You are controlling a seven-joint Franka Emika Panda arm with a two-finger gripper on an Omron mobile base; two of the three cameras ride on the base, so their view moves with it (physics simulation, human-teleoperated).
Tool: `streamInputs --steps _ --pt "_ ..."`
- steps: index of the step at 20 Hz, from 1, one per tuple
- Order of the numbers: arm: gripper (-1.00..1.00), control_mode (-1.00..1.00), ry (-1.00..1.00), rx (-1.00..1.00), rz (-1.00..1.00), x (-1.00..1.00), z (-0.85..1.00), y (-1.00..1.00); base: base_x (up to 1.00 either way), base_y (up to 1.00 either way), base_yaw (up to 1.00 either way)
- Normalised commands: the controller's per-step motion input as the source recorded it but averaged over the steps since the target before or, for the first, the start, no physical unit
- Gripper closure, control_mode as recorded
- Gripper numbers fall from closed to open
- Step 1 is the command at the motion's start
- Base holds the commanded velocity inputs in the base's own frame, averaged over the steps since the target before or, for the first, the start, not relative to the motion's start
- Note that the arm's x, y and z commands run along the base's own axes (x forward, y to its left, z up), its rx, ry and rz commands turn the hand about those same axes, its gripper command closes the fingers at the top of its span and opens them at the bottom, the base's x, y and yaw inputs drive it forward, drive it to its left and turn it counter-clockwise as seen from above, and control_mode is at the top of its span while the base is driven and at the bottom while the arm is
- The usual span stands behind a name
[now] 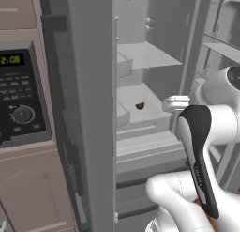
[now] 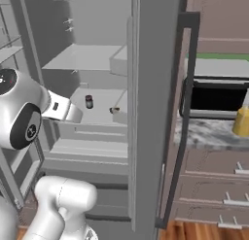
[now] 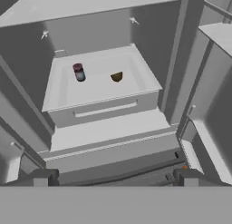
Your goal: Move the kiwi and jam from the top shelf to the second highest shelf to make space. Then, place the pitcher from the counter on the cleared top shelf.
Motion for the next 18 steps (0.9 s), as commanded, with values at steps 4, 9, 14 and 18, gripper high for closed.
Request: streamInputs --steps 4,9,14,18 --pt "-1.0 1.0 0.0 0.0 0.0 0.0 0.0 0.0 0.12 0.15 -0.36" --pt "-1.0 1.0 0.0 0.0 0.0 0.0 0.0 0.0 -0.01 0.27 -0.38" --pt "-1.0 1.0 0.0 0.0 0.0 0.0 0.0 0.0 -0.25 0.46 -0.32" --pt "-1.0 1.0 0.0 0.0 0.0 0.0 0.0 0.0 -0.41 0.45 -0.3"
